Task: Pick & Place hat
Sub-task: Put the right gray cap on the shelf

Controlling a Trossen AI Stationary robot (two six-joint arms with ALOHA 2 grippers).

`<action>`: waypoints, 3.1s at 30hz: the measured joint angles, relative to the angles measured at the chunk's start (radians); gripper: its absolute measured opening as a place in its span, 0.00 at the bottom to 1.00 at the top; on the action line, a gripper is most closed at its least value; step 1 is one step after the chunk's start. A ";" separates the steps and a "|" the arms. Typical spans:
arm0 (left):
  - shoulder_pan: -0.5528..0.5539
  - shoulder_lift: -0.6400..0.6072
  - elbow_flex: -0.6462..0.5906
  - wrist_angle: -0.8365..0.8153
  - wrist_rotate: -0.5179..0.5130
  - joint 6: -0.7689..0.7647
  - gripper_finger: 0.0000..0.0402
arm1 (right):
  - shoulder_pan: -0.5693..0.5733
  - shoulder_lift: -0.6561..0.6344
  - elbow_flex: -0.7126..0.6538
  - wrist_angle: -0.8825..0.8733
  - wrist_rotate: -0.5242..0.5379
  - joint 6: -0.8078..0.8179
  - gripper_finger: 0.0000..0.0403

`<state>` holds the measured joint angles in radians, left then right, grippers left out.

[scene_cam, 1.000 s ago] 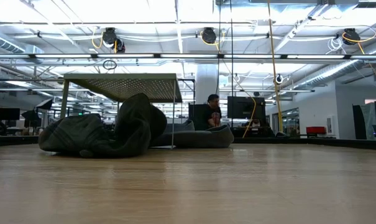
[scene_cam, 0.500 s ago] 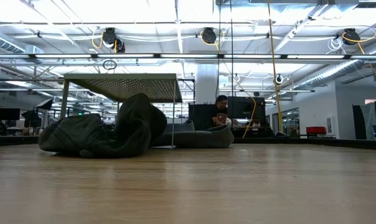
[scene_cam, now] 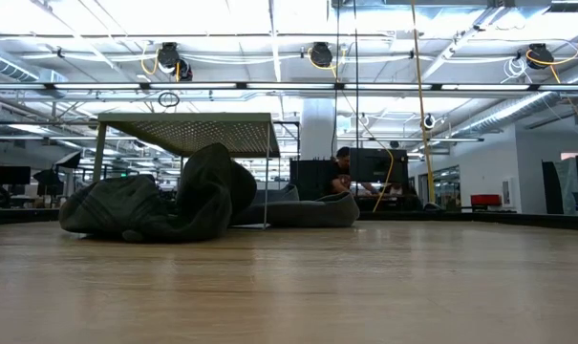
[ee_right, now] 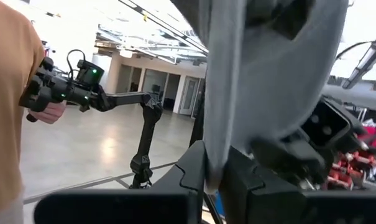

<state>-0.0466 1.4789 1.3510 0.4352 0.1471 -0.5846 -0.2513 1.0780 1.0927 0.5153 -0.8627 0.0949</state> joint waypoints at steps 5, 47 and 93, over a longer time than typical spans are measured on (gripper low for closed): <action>0.001 0.000 0.001 0.044 0.030 0.003 0.03 | -0.001 0.001 -0.001 -0.032 0.031 0.023 0.08; 0.063 -0.545 -0.001 -0.906 0.063 0.105 0.02 | -0.013 -0.073 0.000 -0.416 0.381 0.386 0.57; 0.119 -0.486 -0.001 -1.008 0.187 0.058 0.02 | 0.155 0.150 0.227 -0.420 0.599 0.249 0.25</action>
<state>0.0727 0.9929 1.3499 -0.5732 0.3344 -0.5262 -0.0961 1.2278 1.3193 0.0953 -0.2634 0.3442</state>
